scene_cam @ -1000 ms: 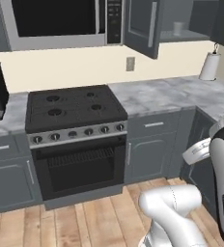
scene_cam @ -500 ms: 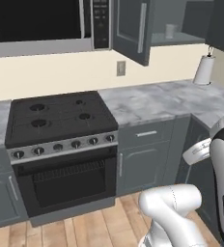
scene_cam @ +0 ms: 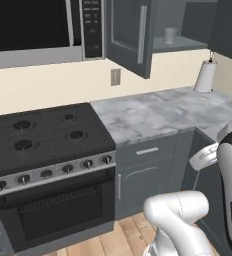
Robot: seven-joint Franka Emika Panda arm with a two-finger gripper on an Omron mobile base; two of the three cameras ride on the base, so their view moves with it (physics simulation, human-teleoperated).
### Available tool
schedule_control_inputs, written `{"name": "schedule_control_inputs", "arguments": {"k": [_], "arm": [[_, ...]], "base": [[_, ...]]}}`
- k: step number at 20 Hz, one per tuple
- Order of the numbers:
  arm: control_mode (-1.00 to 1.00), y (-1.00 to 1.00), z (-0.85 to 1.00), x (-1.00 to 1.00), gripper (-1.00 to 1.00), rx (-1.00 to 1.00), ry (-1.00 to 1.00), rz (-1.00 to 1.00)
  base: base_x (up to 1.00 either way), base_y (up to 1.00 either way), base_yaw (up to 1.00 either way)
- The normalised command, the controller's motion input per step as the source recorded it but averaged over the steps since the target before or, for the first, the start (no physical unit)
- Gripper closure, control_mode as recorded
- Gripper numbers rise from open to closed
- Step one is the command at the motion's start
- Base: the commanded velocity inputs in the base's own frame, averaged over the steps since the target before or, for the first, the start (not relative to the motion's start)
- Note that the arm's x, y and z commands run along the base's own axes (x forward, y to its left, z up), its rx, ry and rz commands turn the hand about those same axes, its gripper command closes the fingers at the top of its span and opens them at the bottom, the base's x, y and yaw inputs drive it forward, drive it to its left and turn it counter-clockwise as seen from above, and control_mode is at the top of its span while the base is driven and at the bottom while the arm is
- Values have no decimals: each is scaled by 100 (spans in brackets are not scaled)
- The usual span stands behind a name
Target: There is a bowl on the dining counter. Grab a lemon wedge from the fridge and place it in the bowl. Then get the liquor bottle and glass cup from the cabinet and place them next to the bowl.
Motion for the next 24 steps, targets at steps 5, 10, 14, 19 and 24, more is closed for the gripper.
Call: {"name": "schedule_control_inputs", "arguments": {"k": [5, 10, 14, 19, 24], "arm": [[100, 0, 0, 0, -100, 0, 0, 0], [100, 0, 0, 0, -100, 0, 0, 0], [100, 0, 0, 0, -100, 0, 0, 0], [100, 0, 0, 0, -100, 0, 0, 0], [100, 0, 0, 0, -100, 0, 0, 0]], "base": [[51, -16, -24], [46, -24, -26], [46, -36, -21], [53, -32, -18], [59, -21, -18]]}}
